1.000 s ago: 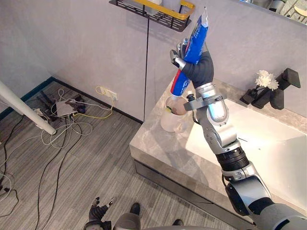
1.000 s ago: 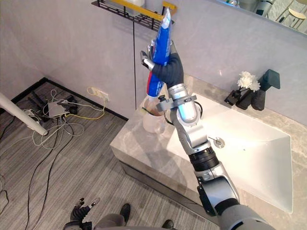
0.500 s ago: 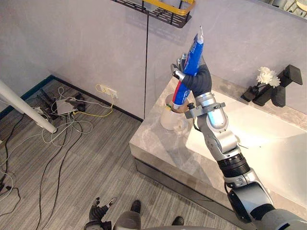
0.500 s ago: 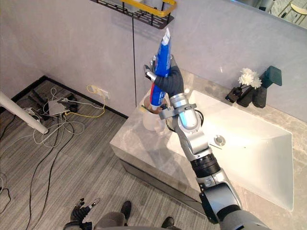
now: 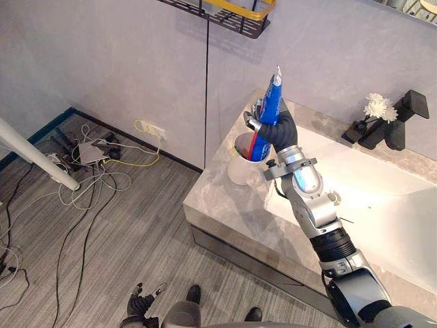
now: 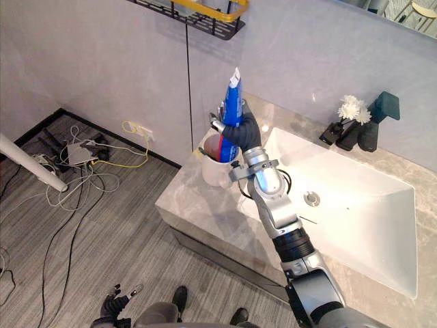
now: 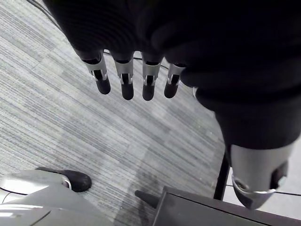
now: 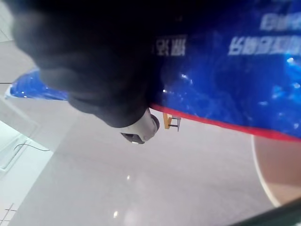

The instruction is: Organize washtable

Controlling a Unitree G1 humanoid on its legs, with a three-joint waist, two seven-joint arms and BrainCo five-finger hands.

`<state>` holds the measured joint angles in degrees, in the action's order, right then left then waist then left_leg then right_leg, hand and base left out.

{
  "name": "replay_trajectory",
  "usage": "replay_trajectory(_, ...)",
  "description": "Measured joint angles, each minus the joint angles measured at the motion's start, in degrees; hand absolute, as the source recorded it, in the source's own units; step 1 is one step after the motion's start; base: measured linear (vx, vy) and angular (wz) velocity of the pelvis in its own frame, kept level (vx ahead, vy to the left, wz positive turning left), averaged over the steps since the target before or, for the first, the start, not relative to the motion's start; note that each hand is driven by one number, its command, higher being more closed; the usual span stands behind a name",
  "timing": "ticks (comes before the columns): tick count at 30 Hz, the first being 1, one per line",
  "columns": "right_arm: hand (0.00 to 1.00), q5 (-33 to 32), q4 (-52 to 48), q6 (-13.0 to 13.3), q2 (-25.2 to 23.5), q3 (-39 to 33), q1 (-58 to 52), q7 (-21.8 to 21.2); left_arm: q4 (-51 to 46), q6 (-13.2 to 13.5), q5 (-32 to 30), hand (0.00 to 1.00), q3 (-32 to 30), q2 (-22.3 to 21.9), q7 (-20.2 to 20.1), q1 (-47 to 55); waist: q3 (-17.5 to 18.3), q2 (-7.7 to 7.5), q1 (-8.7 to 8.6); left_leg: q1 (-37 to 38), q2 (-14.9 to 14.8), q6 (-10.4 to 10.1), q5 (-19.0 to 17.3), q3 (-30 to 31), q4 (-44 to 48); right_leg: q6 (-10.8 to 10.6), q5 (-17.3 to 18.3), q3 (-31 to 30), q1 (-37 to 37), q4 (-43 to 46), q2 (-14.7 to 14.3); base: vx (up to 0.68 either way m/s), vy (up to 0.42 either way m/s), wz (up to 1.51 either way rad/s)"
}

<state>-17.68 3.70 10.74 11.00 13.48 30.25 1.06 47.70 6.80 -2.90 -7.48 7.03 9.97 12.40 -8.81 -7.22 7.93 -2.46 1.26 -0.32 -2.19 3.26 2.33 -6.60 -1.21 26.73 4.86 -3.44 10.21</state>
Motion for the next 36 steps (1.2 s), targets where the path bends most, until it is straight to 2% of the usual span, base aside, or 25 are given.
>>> replay_trajectory(1, 0.00, 0.00, 0.00, 0.00, 0.00, -0.02, -0.26, 0.00, 0.00, 0.00, 0.00, 0.00, 0.04, 0.00, 0.00, 0.00, -0.02, 0.03, 0.00, -0.02, 0.01, 0.00, 0.00, 0.01, 0.03, 0.00, 0.00, 0.01, 0.00, 0.03, 0.02, 0.00, 0.000, 0.00)
replay_trajectory(10, 0.00, 0.26, 0.11, -0.09, -0.04, -0.15, -1.67, 0.01, 0.12, -0.07, 0.01, 0.00, 0.15, 0.02, -0.06, 0.13, -0.12, 0.32, -0.82, -0.11, 0.02, 0.00, 0.00, -0.04, 0.31, 0.01, 0.01, -0.08, -0.05, 0.10, 0.04, 0.00, 0.000, 0.00)
replay_trajectory(36, 0.00, 2.12, -1.20, -0.06, 0.18, -2.47, -3.29, 0.00, 0.19, -0.11, 0.07, 0.00, 0.63, -0.14, -1.17, 0.15, 0.44, 1.47, -0.90, -0.10, -0.04, 0.00, 0.00, -0.15, 0.56, 0.01, 0.00, -0.24, 0.02, 0.11, 0.00, 0.00, 0.000, 0.00)
